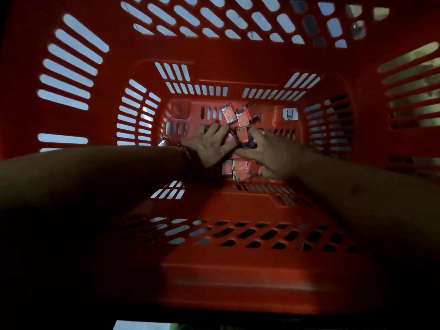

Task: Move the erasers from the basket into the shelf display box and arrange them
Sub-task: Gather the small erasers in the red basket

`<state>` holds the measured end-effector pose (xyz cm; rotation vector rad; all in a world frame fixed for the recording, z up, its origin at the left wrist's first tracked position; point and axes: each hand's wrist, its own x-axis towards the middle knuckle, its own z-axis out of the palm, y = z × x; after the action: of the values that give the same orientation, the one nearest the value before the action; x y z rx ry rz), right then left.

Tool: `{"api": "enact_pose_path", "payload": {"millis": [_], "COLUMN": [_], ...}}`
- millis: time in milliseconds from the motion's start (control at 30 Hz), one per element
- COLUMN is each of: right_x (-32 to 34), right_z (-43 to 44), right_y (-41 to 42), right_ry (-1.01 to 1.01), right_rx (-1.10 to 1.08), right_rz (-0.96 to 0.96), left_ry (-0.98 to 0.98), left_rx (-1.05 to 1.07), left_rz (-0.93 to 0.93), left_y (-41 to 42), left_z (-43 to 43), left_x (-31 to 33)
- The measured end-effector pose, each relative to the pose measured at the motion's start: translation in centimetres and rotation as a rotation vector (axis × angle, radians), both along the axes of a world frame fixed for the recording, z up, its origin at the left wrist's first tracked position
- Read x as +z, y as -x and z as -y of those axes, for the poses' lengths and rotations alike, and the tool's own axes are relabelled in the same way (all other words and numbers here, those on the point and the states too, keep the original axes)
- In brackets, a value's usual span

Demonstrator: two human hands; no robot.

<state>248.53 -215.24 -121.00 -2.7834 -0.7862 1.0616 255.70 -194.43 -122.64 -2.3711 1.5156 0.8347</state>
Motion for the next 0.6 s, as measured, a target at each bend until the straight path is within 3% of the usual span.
{"api": "enact_pose_path", "payload": {"millis": [300, 600], "right_x": [0.2, -1.0], "right_z": [-1.1, -0.1], "right_y": [0.4, 0.1], "right_ry": [0.08, -0.083], "right_rx": [-0.013, -0.212], "right_rz": [0.114, 0.099], "left_ry": [-0.009, -0.002], "left_rx": [-0.036, 0.07], "left_rz": [0.158, -0.033], "left_y": [0.7, 0.0], "left_z": [-0.5, -0.2], "left_x": [-1.0, 0.3]}}
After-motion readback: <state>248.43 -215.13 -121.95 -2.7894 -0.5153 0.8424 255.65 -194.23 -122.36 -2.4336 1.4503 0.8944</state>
